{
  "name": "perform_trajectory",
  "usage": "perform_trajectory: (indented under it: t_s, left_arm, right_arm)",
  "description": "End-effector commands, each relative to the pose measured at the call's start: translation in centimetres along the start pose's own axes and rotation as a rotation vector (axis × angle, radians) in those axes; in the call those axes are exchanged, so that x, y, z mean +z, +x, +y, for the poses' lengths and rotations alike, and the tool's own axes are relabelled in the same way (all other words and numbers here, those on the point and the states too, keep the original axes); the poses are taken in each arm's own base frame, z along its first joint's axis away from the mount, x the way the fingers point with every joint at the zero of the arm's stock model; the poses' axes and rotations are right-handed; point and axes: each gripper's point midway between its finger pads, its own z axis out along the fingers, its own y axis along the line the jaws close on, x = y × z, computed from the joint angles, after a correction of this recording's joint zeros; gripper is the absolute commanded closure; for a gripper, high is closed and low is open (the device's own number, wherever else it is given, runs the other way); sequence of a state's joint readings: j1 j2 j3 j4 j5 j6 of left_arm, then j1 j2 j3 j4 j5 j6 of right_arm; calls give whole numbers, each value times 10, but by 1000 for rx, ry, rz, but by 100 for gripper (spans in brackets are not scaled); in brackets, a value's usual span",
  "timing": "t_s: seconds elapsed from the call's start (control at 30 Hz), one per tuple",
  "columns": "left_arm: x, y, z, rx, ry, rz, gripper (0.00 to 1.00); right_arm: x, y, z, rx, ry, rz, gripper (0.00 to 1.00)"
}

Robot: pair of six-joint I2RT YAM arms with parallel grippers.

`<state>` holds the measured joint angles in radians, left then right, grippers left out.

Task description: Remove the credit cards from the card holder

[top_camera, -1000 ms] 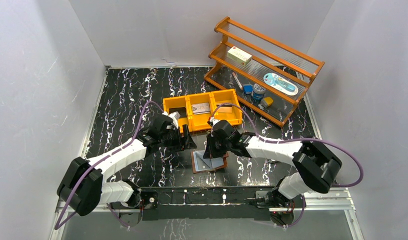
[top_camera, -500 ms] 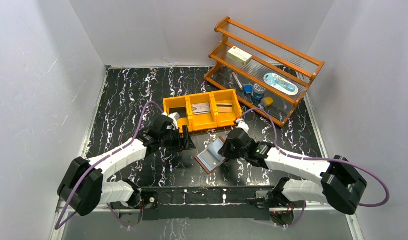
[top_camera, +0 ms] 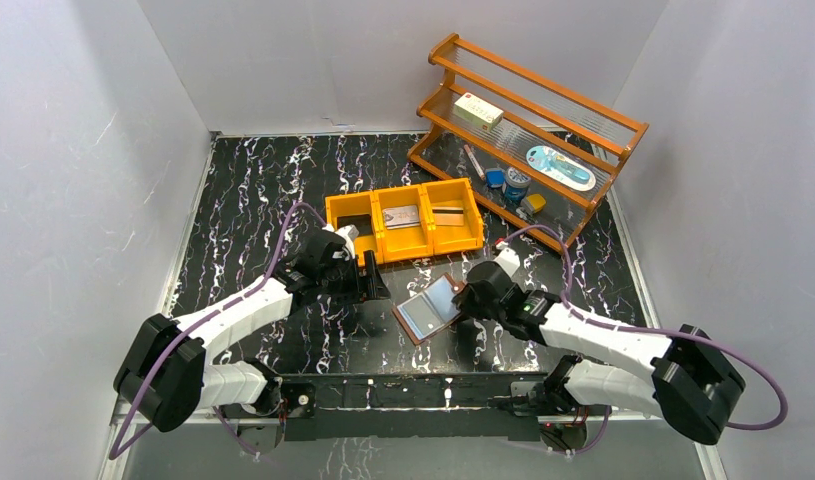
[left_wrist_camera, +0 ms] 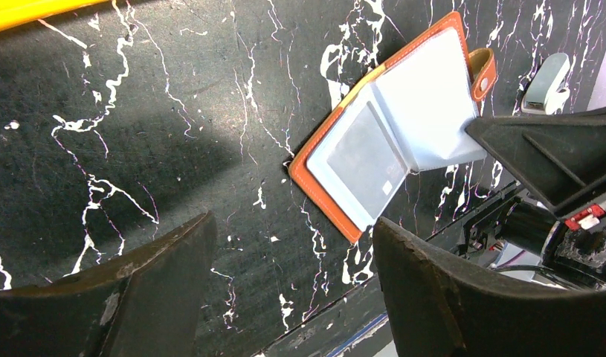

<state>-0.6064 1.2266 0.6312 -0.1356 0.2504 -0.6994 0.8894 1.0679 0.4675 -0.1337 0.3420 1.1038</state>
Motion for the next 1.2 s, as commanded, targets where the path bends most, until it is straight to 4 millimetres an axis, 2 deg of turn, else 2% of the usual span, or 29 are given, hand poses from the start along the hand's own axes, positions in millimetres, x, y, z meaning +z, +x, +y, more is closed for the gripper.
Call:
perform_trajectory:
  t_s: [0.0, 0.13, 0.27, 0.37, 0.5, 0.63, 0.77, 0.83, 1.0, 1.17]
  left_arm:
    - [-5, -3, -6, 17, 12, -11, 24]
    - [-5, -3, -5, 18, 11, -11, 24]
    - [-5, -2, -4, 19, 9, -7, 23]
    - [-6, -2, -5, 24, 11, -7, 22]
    - [-8, -4, -7, 30, 12, -9, 22]
    - [-10, -5, -6, 36, 5, -15, 21]
    - [-13, -8, -5, 39, -9, -30, 20]
    - [-15, -11, -3, 34, -21, -53, 20]
    - [-25, -21, 4, 17, -66, -134, 19]
    - [-36, -25, 11, 10, -102, -184, 18]
  right_arm:
    - [6, -18, -4, -34, 57, -32, 92]
    - [11, -17, -25, -63, 170, -5, 84]
    - [6, -23, -19, -103, 175, 1, 78]
    - [-2, -30, -14, -114, 168, -11, 67]
    - [-16, -37, -9, -112, 150, -22, 65]
    - [-28, -40, 9, -110, 57, -17, 61]
    - [-34, -33, 50, -189, -160, 37, 53]
    - [-29, -23, 63, -235, -221, 89, 49]
    - [-7, 3, 73, -346, -197, 215, 40]
    - [12, 15, 71, -427, -137, 264, 30]
